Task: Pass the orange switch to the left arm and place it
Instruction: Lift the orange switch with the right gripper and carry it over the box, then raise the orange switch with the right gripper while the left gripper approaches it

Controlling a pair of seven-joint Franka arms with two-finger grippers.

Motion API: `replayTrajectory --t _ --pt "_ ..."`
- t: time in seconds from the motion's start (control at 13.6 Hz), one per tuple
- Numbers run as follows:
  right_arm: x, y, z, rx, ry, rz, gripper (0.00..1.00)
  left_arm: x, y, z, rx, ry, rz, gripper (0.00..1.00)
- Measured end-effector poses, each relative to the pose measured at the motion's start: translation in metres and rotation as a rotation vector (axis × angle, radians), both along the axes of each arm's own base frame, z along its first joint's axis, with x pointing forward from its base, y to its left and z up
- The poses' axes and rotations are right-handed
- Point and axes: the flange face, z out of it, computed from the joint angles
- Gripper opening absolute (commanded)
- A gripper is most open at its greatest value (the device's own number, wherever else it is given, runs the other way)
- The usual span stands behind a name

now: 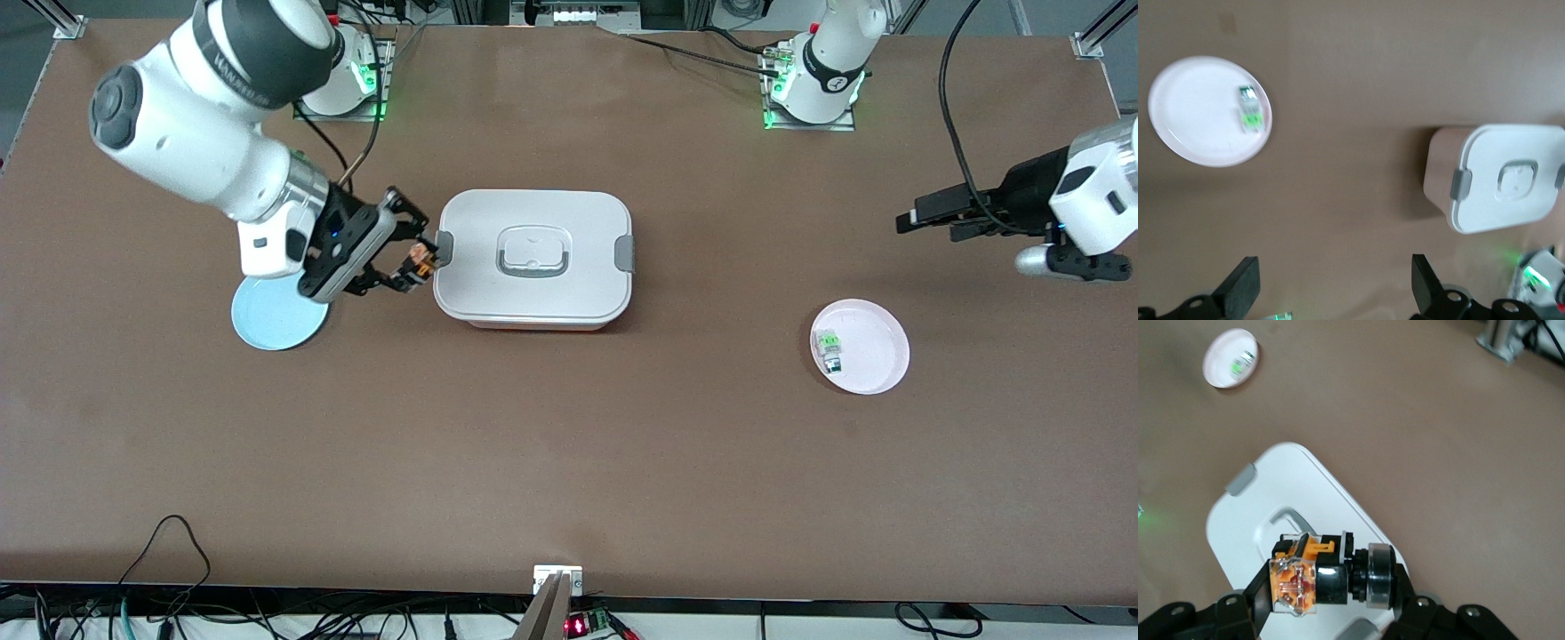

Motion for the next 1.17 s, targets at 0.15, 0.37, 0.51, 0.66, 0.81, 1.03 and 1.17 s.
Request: replayTrajectory --t 0.15,0.37,0.51,0.66,0.81,1.03,1.17 --pt "-0.014 0.042 0.024 0.056 -0.101 0.043 0.12 0.001 -0.012 -0.012 -0.134 0.063 0.006 1.0" --pt "-0.039 0.095 0.042 0.139 -0.202 0.085 0.12 0.007 -0.045 -0.033 -0.471 0.144 0.068 1.0" --pt "-0.058 0.125 0.051 0.218 -0.227 0.096 0.12 0.006 -0.062 -0.058 -0.669 0.222 0.137 1.0" --pt "-0.08 0.156 0.061 0.303 -0.249 0.088 0.12 0.005 -0.087 -0.079 -0.847 0.291 0.221 1.0" --pt "-0.104 0.185 0.076 0.386 -0.298 0.044 0.11 0.006 -0.128 -0.077 -0.928 0.373 0.311 1.0" --pt "-0.137 0.221 0.086 0.51 -0.358 -0.021 0.11 0.0 -0.172 -0.058 -0.933 0.474 0.382 1.0" --pt "-0.149 0.237 0.077 0.556 -0.372 -0.041 0.11 -0.006 -0.182 -0.047 -0.917 0.506 0.392 1.0"
